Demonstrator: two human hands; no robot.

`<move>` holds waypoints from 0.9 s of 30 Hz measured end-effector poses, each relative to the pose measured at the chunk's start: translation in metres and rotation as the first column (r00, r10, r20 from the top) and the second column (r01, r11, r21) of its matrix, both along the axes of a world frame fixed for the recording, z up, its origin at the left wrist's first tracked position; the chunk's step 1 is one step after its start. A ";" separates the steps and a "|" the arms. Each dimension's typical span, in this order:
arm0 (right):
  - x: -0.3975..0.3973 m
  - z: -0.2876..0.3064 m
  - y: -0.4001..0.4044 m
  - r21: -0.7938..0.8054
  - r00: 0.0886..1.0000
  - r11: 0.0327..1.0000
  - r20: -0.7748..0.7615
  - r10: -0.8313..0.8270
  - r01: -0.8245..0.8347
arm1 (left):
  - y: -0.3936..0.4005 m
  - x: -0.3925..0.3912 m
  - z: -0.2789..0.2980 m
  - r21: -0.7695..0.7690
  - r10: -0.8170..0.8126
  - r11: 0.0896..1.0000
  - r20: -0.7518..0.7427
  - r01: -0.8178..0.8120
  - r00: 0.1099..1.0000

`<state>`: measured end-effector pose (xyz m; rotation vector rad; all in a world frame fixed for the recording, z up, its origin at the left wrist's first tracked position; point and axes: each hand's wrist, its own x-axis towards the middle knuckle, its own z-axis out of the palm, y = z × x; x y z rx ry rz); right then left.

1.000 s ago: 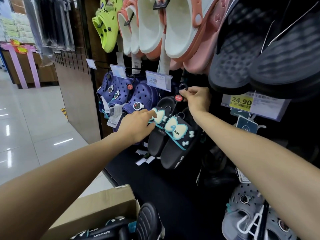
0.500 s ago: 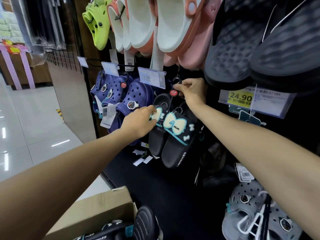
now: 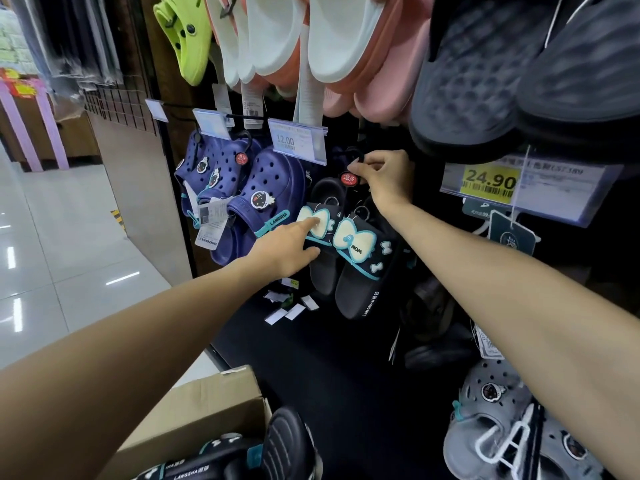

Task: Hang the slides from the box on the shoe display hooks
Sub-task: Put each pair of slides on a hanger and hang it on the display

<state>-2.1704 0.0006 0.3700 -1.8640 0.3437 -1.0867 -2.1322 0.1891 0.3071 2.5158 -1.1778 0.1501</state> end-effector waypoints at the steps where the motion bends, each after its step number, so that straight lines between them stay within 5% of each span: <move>1: -0.001 0.000 0.000 0.001 1.000 1.000 -0.001 0.007 -0.007 | -0.001 0.000 -0.001 0.016 -0.003 1.000 -0.007 0.003 1.000; 18: -0.048 -0.012 0.051 -0.202 0.998 0.979 -0.057 -0.037 0.025 | 0.080 -0.028 -0.005 0.143 0.087 0.986 0.023 -0.090 0.996; 27: -0.074 -0.051 0.136 -0.406 0.881 0.831 -0.432 0.192 -0.380 | 0.179 -0.049 -0.027 0.177 0.203 0.964 0.010 -0.201 0.979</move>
